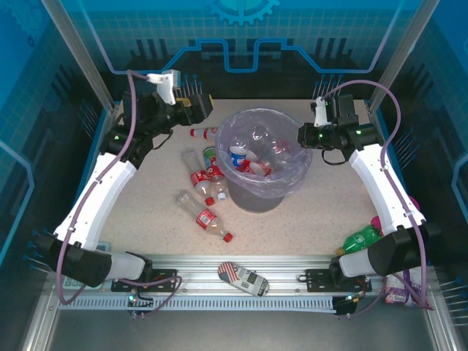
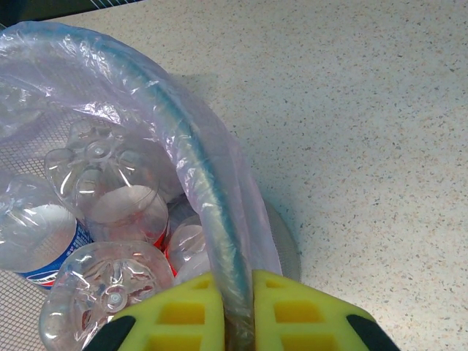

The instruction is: Put the plastic bottles in the bin

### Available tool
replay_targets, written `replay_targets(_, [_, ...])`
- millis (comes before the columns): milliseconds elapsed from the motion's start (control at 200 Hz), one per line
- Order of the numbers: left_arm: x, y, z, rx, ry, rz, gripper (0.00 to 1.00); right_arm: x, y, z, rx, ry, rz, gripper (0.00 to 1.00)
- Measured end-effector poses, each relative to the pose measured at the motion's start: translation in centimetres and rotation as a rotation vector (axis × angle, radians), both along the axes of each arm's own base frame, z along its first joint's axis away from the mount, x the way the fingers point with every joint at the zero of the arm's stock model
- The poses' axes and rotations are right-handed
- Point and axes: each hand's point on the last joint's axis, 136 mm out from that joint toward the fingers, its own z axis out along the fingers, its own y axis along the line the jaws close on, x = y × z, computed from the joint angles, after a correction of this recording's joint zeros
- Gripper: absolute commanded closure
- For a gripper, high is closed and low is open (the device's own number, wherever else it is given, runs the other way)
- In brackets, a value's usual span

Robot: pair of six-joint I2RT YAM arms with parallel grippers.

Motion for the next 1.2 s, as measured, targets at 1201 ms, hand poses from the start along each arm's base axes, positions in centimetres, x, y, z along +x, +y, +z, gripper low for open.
replay_targets(1201, [-16.0, 6.6, -29.1, -0.071, 1.121, 0.539, 0.12, -1.3, -8.0, 1.1, -0.062, -0.004, -0.152, 0.99])
